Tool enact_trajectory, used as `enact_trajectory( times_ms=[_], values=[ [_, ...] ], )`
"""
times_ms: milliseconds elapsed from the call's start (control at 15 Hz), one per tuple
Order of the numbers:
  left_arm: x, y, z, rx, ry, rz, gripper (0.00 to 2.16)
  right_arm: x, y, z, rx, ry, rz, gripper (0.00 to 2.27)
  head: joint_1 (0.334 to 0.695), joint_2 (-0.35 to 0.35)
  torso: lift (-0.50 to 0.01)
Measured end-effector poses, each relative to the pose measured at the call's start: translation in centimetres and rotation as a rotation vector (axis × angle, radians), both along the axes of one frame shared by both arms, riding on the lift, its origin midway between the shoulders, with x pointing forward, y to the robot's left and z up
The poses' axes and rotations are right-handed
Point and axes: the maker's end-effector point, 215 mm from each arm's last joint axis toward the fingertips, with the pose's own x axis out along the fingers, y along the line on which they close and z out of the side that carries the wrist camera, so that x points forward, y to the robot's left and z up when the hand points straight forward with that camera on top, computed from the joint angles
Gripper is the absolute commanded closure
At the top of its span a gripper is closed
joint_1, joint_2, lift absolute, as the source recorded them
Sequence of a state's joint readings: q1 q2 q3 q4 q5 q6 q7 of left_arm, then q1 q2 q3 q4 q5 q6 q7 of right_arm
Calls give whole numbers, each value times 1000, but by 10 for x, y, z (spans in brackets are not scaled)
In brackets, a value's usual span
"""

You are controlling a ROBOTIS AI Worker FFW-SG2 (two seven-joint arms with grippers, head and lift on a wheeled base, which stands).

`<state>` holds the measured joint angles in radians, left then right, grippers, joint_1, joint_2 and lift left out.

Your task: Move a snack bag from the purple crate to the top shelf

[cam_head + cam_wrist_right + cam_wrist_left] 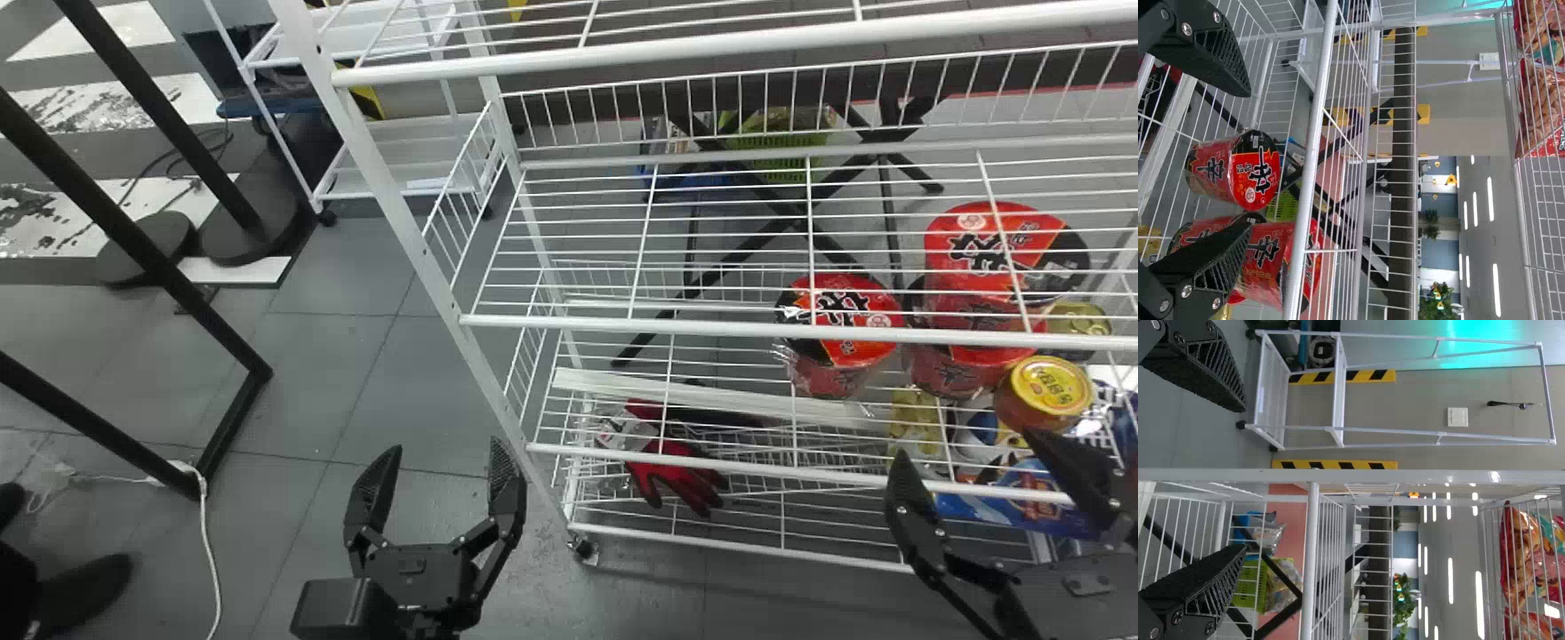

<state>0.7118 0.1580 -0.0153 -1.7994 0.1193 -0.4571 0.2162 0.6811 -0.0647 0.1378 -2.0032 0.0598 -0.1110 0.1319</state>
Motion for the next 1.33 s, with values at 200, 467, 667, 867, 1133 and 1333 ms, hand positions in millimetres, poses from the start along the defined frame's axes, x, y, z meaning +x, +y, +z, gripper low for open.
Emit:
enact_trajectory(
  times_ms=[200, 467, 667, 867, 1133, 1333],
  values=[
    [0, 0, -1, 0, 2, 1, 83, -1, 2, 0, 2, 0, 5, 120, 695, 274, -397],
    [0, 0, -1, 0, 3, 0, 83, -2, 5, 0, 0, -4, 11, 120, 695, 279, -414],
    [0, 1, -3, -1, 5, 2, 83, -2, 6, -1, 0, -3, 13, 120, 695, 282, -426],
    [0, 2, -3, 0, 6, 1, 83, -2, 6, -1, 1, -4, 13, 120, 695, 282, -438],
    [0, 2, -5, -2, 8, 2, 83, -2, 7, 0, 3, -11, 14, 120, 695, 283, -440],
    [0, 2, -6, -2, 9, 3, 83, -2, 7, 1, 8, -15, 18, 120, 695, 285, -447]
  ],
)
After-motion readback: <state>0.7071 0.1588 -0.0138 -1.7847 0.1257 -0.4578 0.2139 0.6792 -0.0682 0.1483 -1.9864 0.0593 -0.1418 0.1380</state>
